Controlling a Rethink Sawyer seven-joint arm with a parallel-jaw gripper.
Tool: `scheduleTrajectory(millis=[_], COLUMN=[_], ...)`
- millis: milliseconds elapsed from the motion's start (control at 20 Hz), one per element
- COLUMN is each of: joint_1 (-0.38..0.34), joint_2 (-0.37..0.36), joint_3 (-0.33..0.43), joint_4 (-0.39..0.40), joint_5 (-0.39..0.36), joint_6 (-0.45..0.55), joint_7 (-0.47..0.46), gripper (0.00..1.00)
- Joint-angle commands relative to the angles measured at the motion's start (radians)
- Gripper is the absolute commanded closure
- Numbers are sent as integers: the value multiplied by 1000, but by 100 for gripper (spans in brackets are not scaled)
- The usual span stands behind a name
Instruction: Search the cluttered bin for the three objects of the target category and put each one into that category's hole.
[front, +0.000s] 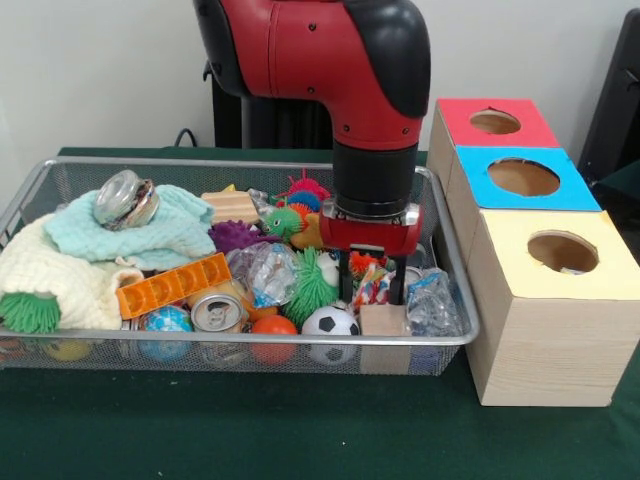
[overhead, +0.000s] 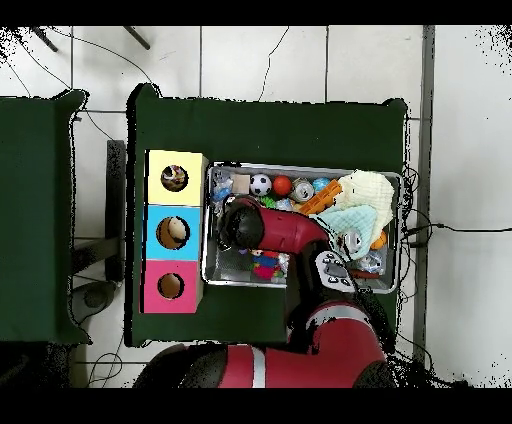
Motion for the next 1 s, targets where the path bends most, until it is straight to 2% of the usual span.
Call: scheduleTrajectory(millis=[50, 200, 250, 550, 850, 1000], joint_1=[-25, -18, -14, 31, 4, 10], joint_2=[77, 69, 67, 66, 50, -24], joint_3=[112, 107, 102, 51, 78, 74], joint_4=[-54, -63, -58, -82, -73, -37], joint_5=[-68, -75, -74, -97, -108, -111], joint_6=[13, 43, 26, 34, 48, 85], joint_7=[1, -3, 23, 26, 22, 22], gripper=[0, 0, 100, 100, 100, 100])
